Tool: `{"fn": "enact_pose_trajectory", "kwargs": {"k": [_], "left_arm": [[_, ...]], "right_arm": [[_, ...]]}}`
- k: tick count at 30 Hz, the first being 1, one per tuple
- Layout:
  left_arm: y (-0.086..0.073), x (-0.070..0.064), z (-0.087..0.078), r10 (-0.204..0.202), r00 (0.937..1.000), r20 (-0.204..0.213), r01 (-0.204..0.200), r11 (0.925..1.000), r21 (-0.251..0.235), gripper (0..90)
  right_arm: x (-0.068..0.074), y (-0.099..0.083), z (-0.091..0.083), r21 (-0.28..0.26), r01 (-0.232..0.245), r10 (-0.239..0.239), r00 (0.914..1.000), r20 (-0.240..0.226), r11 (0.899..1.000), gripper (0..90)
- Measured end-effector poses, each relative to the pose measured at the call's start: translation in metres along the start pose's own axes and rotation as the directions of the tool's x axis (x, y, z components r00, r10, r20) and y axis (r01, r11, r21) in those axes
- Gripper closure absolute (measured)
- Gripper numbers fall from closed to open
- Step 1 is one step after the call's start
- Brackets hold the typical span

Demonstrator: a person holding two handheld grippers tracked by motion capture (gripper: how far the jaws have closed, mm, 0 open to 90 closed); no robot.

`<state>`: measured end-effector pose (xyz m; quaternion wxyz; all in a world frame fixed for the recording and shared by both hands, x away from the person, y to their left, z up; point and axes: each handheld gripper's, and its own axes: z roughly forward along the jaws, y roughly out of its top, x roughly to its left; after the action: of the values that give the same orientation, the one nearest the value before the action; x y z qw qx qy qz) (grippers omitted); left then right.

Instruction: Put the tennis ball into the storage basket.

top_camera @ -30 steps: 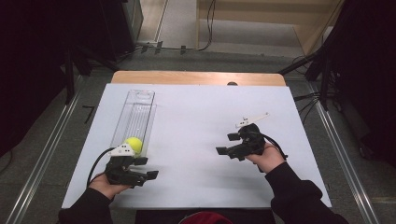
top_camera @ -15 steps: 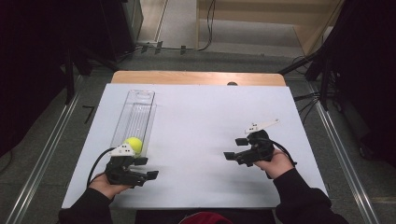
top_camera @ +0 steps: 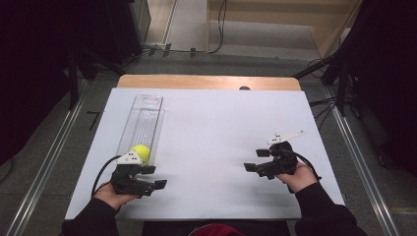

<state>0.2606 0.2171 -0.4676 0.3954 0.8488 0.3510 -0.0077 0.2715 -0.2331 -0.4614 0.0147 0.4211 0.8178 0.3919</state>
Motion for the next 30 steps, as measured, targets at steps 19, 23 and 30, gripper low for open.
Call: {"fn": "enact_pose_trajectory", "kwargs": {"k": [19,23,30], "left_arm": [[0.0,0.001,0.0,-0.01,0.9999,-0.004,0.01,1.0,-0.002,26.3],[0.0,0.001,0.0,-0.008,1.0,-0.005,0.008,1.0,-0.001,26.3],[0.0,0.001,0.0,-0.008,1.0,-0.005,0.008,1.0,-0.003,26.3]], "right_arm": [[-0.011,-0.028,-0.014,0.016,-0.033,0.032,0.9986,0.042,0.999,17.8],[-0.014,-0.034,-0.017,0.015,-0.05,0.049,0.9975,0.05,0.999,17.8],[-0.019,-0.04,-0.021,0.013,-0.069,0.068,0.9961,0.055,0.998,17.8]]}}
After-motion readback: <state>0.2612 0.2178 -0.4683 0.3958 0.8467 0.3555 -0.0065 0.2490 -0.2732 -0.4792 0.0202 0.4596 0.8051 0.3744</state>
